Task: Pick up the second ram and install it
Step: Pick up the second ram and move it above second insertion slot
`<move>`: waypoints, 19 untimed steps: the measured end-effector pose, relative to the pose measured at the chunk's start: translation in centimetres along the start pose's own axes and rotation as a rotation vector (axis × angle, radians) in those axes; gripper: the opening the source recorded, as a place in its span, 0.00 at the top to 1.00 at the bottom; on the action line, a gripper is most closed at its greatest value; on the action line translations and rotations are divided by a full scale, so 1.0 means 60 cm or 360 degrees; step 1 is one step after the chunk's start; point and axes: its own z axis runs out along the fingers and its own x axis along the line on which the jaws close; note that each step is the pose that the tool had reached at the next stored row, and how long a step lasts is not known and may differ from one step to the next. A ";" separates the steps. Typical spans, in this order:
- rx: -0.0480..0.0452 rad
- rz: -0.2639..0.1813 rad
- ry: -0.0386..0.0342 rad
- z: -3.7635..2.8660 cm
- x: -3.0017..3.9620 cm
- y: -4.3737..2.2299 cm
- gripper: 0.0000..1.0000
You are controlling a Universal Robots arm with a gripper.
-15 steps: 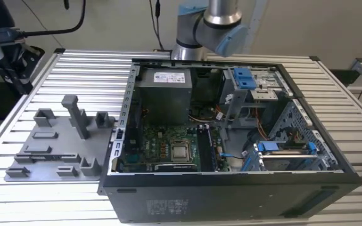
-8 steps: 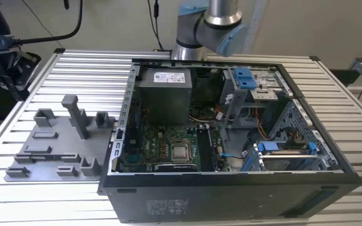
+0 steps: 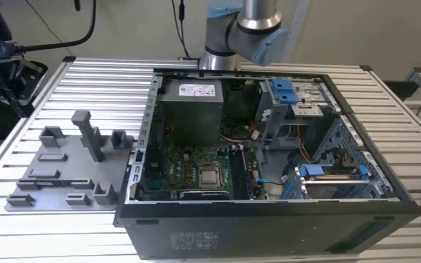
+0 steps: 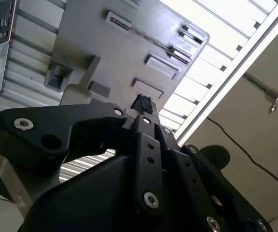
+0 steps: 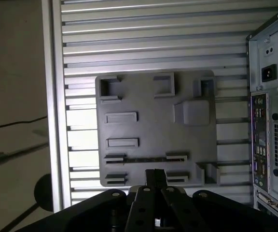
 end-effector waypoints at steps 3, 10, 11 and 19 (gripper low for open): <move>0.0000 0.0000 0.0000 0.000 0.000 0.000 0.89; 0.0001 -0.0016 0.0001 0.000 0.000 0.000 0.89; 0.0002 -0.0032 0.0001 0.000 0.001 0.000 0.89; 0.0009 -0.0238 0.0004 0.000 0.001 0.000 0.89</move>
